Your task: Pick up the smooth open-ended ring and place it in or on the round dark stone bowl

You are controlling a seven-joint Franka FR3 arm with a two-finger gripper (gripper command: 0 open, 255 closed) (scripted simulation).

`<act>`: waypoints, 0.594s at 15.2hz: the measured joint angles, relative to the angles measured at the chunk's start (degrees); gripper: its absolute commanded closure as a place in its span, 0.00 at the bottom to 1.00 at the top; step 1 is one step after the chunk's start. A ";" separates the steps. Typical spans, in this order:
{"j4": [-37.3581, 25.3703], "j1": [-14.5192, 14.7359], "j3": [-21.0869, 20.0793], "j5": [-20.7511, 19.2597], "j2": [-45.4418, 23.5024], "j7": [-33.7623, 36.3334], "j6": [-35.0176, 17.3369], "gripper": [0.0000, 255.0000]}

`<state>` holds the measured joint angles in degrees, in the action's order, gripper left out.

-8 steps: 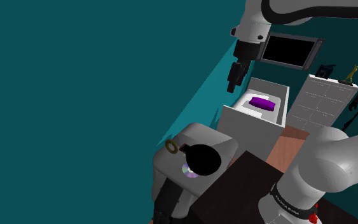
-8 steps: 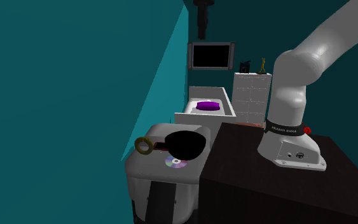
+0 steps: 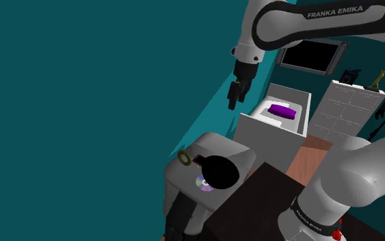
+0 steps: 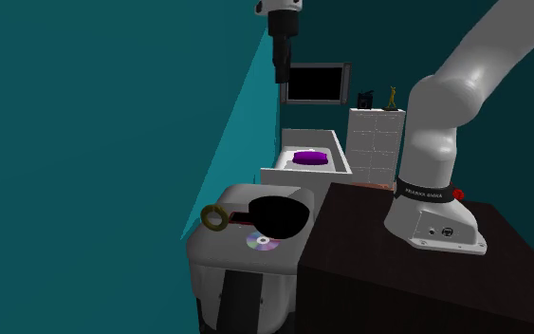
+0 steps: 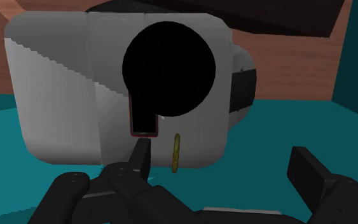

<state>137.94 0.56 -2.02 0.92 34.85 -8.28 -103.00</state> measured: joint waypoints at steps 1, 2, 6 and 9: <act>0.47 -0.15 0.19 -0.09 -1.65 -0.21 -1.89 0.00; 0.61 -0.06 -0.10 0.07 -3.58 0.19 -3.79 0.00; 1.19 -0.10 -0.45 0.21 -10.96 0.81 -10.99 0.00; -0.36 -0.33 -0.47 0.09 -17.73 1.00 -15.67 0.00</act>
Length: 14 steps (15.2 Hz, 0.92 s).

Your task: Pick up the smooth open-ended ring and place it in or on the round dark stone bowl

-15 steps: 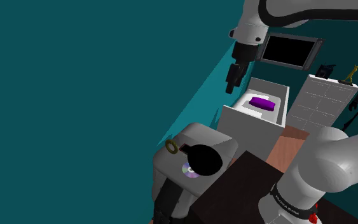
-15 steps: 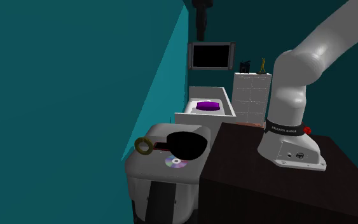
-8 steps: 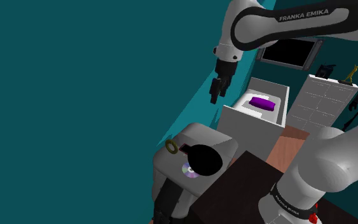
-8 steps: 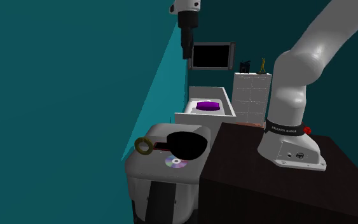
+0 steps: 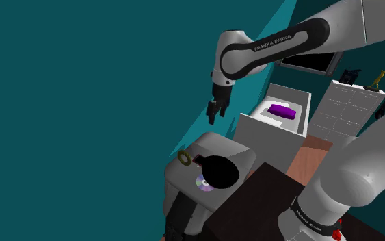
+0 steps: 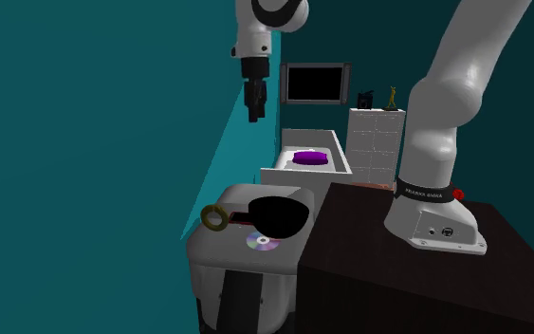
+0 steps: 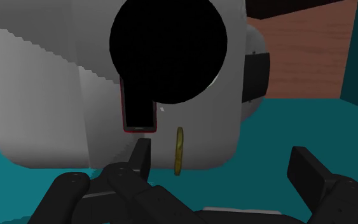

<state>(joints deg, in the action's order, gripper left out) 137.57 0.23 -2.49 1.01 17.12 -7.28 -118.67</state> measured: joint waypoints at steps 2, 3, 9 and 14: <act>-0.41 -0.07 -0.05 -0.02 -3.99 0.21 -3.20 0.00; -0.90 -0.12 -0.06 -0.06 -6.16 0.29 -4.69 0.00; -5.42 -0.22 -0.09 -0.33 -19.18 0.96 -12.05 0.00; -12.25 -0.42 0.21 -0.60 -30.93 1.11 -16.05 0.00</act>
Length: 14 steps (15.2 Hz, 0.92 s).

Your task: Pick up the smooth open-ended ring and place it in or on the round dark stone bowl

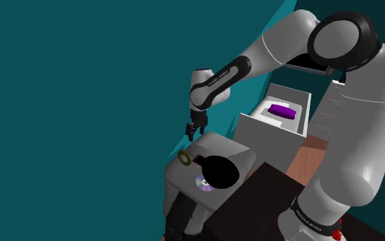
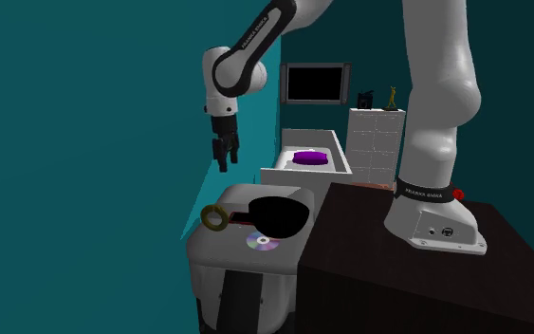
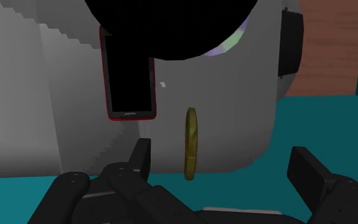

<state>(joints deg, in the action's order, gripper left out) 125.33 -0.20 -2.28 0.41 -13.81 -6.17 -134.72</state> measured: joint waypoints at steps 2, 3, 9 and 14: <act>-3.04 0.17 0.02 -0.10 -4.66 0.39 -1.26 0.00; -4.32 0.09 0.10 -0.11 -6.81 0.30 -1.92 0.00; -15.48 0.42 0.29 -0.16 -20.53 0.96 -3.34 0.00; -20.89 0.56 0.39 -0.15 -27.59 1.13 -4.51 0.00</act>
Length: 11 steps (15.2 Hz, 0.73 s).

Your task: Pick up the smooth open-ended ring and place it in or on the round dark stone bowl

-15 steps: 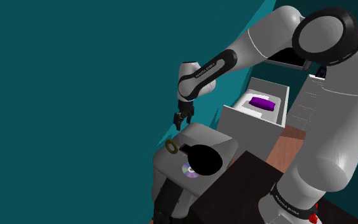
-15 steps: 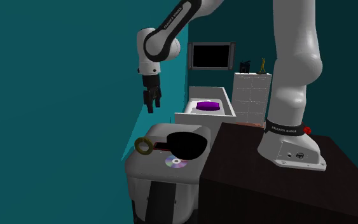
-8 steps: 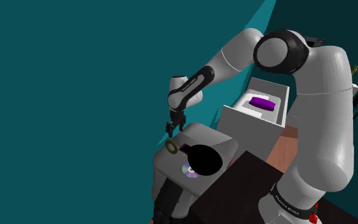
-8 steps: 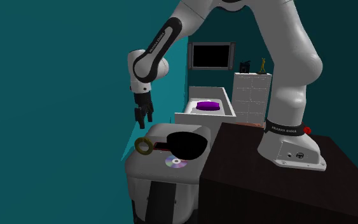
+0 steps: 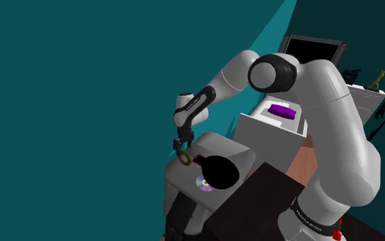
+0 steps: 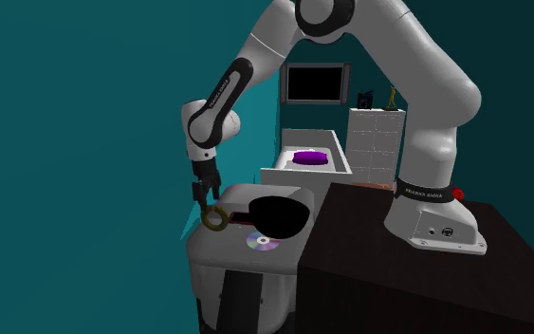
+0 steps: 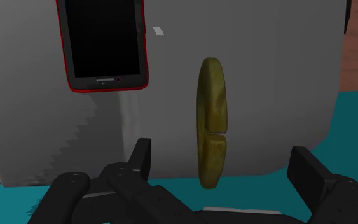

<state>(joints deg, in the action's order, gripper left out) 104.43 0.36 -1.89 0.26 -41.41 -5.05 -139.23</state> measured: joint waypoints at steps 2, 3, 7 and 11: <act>-0.22 0.01 0.03 -0.02 -1.24 -0.02 -1.01 0.00; -0.55 0.04 0.04 -0.03 -1.99 -0.01 -1.42 0.00; -0.85 -0.02 0.08 -0.05 -3.43 -0.11 -2.56 0.00; -0.84 -0.01 0.08 -0.05 -3.51 -0.10 -2.68 0.00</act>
<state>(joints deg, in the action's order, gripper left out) 103.59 0.34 -1.81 0.21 -44.92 -5.15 -141.91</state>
